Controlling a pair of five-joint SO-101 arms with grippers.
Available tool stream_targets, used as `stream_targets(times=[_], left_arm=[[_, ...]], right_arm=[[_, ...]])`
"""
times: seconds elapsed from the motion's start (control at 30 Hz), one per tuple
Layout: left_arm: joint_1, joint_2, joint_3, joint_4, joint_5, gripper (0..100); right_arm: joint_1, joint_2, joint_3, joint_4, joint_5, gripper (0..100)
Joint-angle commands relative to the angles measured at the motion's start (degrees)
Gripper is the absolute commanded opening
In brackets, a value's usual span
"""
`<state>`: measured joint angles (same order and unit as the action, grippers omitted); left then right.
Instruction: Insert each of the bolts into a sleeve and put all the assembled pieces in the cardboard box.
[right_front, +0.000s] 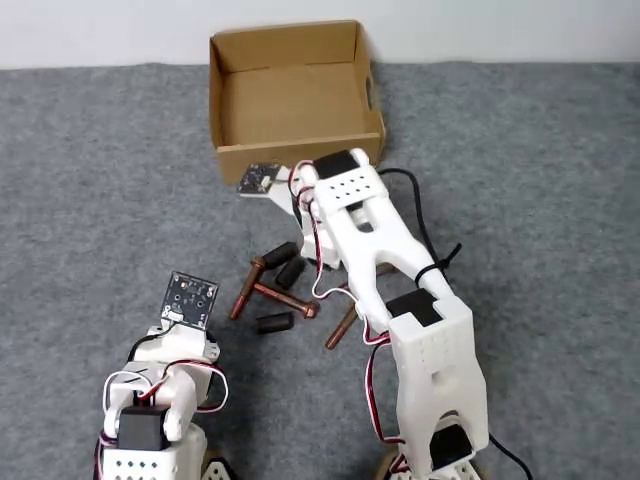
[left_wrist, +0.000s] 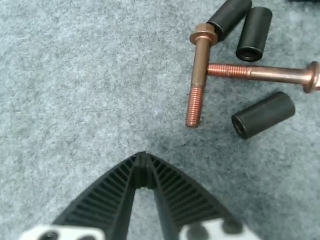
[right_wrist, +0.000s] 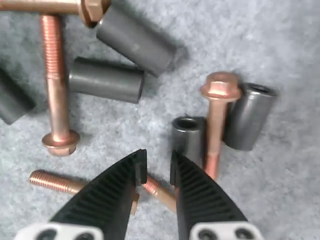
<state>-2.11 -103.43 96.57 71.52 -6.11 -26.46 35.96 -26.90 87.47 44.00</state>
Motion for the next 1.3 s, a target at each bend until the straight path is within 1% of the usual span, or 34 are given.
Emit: stream_targets(times=[0.0,0.13,0.37,0.57,0.7,1.0,1.13,1.27], left_arm=[[-0.09,-0.26,-0.13,0.35,-0.26,1],[-0.09,-0.26,-0.13,0.35,-0.26,1],[-0.09,-0.26,-0.13,0.35,-0.26,1],[-0.09,-0.26,-0.13,0.35,-0.26,1],[-0.09,-0.26,-0.13,0.35,-0.26,1],[-0.09,-0.26,-0.13,0.35,-0.26,1],[-0.09,-0.26,-0.13,0.35,-0.26,1],[-0.09,-0.26,-0.13,0.35,-0.26,1]], right_arm=[[1.63,-0.4,-5.45,2.15,-0.44,9.1],[1.98,-0.22,-5.45,1.8,-0.18,9.1],[1.71,4.7,-5.8,1.8,-0.18,9.1],[1.71,5.32,-7.65,2.42,-0.44,19.1],[1.71,5.67,-8.53,2.24,-0.18,17.6],[2.15,3.65,-12.4,5.05,-0.09,17.7],[3.38,5.76,-15.74,3.91,2.29,17.7],[4.7,9.45,-20.48,2.95,2.73,17.7]])
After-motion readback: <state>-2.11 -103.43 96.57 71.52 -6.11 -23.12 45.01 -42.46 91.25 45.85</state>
